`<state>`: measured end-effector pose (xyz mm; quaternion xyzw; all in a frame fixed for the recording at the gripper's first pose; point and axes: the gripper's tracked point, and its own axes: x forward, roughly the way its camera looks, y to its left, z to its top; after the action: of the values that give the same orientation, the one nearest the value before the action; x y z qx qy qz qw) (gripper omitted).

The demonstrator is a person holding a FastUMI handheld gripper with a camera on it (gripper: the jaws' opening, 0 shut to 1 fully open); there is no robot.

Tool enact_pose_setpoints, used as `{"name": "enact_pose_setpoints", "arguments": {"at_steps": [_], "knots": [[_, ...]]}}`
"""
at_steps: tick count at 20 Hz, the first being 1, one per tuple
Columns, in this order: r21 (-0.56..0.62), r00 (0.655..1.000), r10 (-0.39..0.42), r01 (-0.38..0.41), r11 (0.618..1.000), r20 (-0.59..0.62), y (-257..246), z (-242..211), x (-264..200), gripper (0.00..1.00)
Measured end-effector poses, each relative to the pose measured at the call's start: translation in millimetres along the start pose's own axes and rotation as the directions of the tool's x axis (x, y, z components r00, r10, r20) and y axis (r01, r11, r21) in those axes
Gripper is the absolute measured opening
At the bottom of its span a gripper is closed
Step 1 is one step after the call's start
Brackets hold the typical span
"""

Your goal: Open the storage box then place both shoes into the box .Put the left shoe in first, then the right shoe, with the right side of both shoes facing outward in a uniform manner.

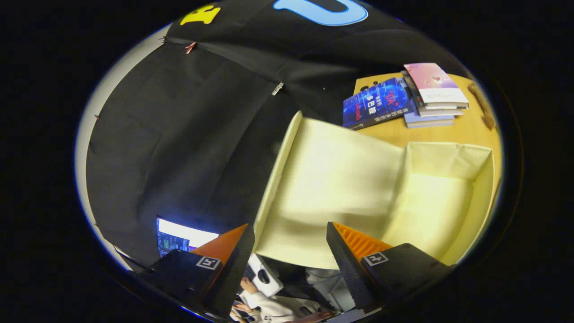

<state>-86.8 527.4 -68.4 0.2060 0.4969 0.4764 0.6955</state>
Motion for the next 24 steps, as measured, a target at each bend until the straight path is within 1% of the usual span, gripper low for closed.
{"name": "enact_pose_setpoints", "arguments": {"at_steps": [1,4,6,8,12,16,20,22,24], "knots": [[-0.016,0.999,-0.035,0.036,0.999,0.032,-13.5,5.6,-11.3,0.97],[-0.027,0.981,-0.146,0.15,0.988,0.132,-63.5,23.2,-54.7,0.98],[-0.028,0.954,-0.229,0.238,0.971,0.195,-103.7,30.3,-90.2,0.98],[-0.023,0.923,-0.308,0.322,0.947,0.231,-142.8,28.6,-125.8,0.98],[0.005,0.863,-0.439,0.452,0.892,0.252,-217.1,12.6,-193.0,0.98],[0.054,0.814,-0.529,0.532,0.845,0.241,-286.8,-8.4,-244.3,0.98],[0.039,0.773,-0.603,0.609,0.792,0.197,-358.0,-34.1,-272.6,0.98],[0.017,0.768,-0.624,0.628,0.778,0.148,-388.9,-51.3,-275.6,0.98],[0.001,0.776,-0.623,0.626,0.78,0.098,-408.5,-67.1,-274.5,0.99]]}}
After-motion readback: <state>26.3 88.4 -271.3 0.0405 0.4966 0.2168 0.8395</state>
